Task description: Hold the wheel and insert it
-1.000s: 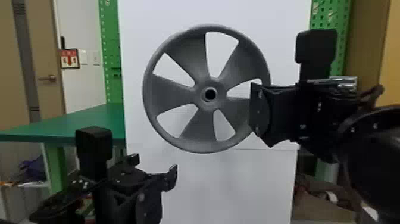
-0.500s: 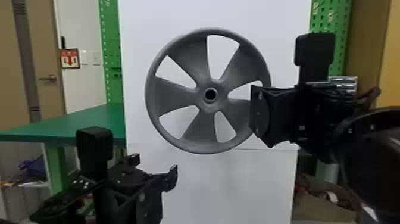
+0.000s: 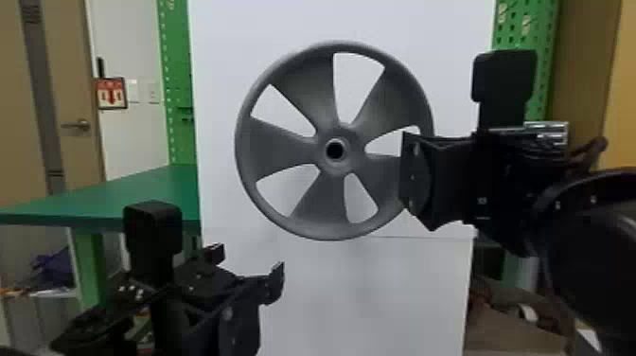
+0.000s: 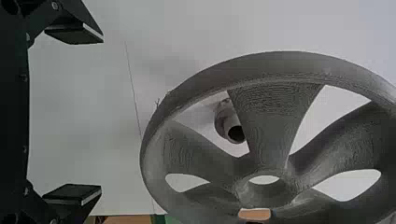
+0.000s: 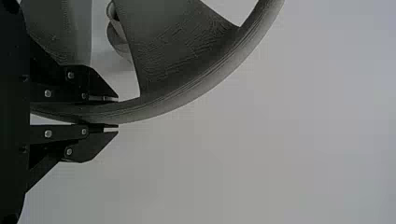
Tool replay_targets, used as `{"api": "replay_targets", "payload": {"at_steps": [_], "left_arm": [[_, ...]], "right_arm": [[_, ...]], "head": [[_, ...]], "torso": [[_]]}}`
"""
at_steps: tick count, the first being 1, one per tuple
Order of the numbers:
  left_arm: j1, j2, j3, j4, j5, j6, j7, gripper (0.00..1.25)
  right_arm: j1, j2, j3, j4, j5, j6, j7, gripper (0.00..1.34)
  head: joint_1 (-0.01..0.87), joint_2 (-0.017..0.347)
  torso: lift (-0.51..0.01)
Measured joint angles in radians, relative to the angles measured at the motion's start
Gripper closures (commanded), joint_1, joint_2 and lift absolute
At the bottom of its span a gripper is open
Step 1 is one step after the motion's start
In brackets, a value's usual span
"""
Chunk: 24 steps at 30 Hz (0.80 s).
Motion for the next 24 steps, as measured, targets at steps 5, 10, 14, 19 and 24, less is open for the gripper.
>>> {"api": "replay_targets", "payload": {"at_steps": [5,10,14,19,24], "left_arm": [[-0.001,0.0,0.0,0.0,0.0,0.0,0.0,0.15],[0.0,0.0,0.0,0.0,0.0,0.0,0.0,0.15],[0.001,0.0,0.0,0.0,0.0,0.0,0.0,0.15],[0.001,0.0,-0.001,0.0,0.0,0.0,0.0,0.15],[0.001,0.0,-0.001,0.0,0.0,0.0,0.0,0.15]], "right_arm": [[-0.002,0.0,-0.005,0.004,0.001,-0.002,0.0,1.2],[-0.004,0.0,-0.008,0.009,0.003,-0.003,0.0,1.2],[-0.007,0.0,-0.009,0.014,0.003,-0.005,0.0,1.2],[-0.014,0.0,-0.008,0.03,0.003,-0.008,0.0,1.2],[-0.03,0.0,-0.007,0.06,0.004,-0.014,0.0,1.2]], "head": [[0.179,0.101],[0.179,0.101],[0.179,0.101],[0.179,0.101],[0.179,0.101]], "torso": [[-0.493],[-0.493],[-0.493],[-0.493],[-0.493]]}}
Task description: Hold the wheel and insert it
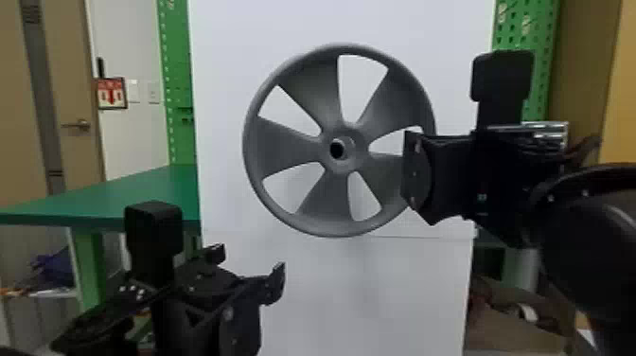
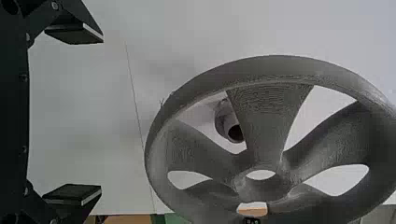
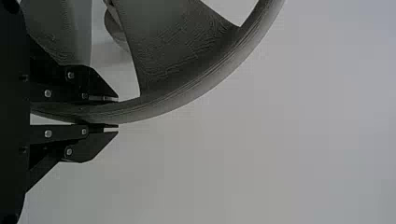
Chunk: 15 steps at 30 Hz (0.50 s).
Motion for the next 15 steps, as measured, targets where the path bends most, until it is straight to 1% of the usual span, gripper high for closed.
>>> {"api": "replay_targets", "payload": {"at_steps": [15], "left_arm": [[-0.001,0.002,-0.002,0.001,-0.002,0.0,0.0,0.15]], "right_arm": [[-0.061,0.0,0.002,0.106,0.003,-0.013,0.0,1.2]], "head": [[0.179,0.101]], "torso": [[-0.493]]}}
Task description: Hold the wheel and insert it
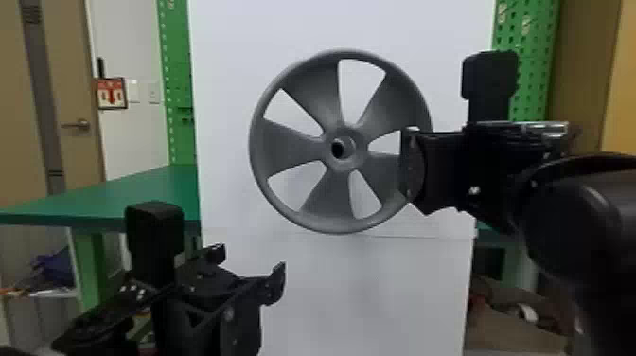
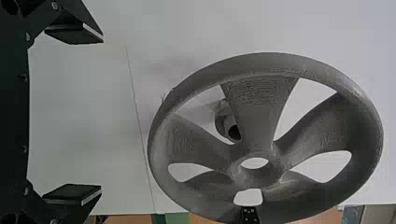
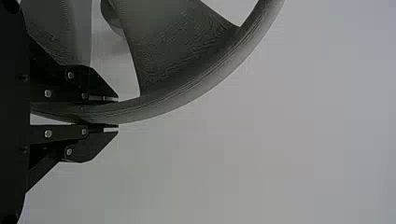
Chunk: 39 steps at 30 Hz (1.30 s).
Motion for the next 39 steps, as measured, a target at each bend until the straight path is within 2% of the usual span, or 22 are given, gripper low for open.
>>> {"api": "replay_targets", "payload": {"at_steps": [39], "left_arm": [[-0.002,0.003,-0.006,0.005,-0.001,-0.008,0.0,0.15]], "right_arm": [[-0.074,0.0,0.017,0.189,-0.003,-0.083,0.001,1.2]], "head": [[0.179,0.101]], "torso": [[-0.493]]}}
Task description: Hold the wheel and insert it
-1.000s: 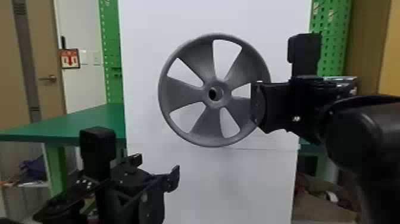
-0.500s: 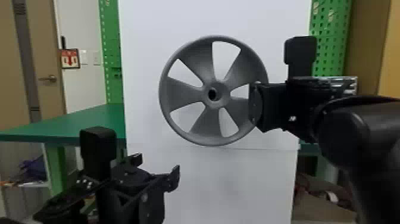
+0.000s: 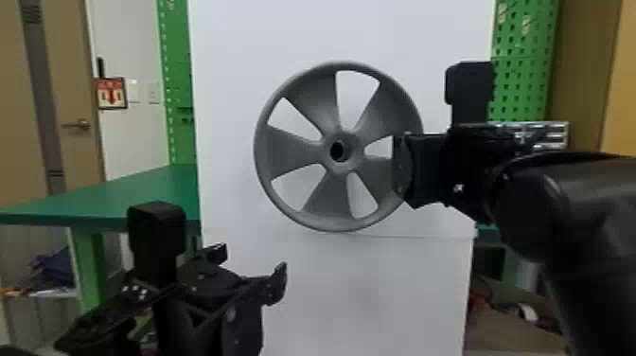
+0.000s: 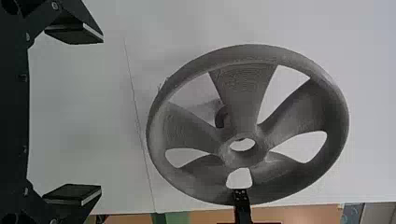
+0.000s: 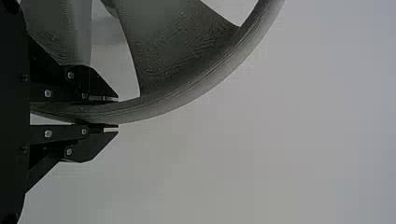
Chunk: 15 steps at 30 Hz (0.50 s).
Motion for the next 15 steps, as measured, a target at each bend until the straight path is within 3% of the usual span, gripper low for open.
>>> {"api": "replay_targets", "payload": {"at_steps": [15], "left_arm": [[-0.001,0.001,-0.002,0.002,0.0,-0.004,0.0,0.15]], "right_arm": [[-0.021,0.0,0.015,0.061,-0.006,-0.044,0.001,1.2]], "head": [[0.179,0.101]], "torso": [[-0.493]]}}
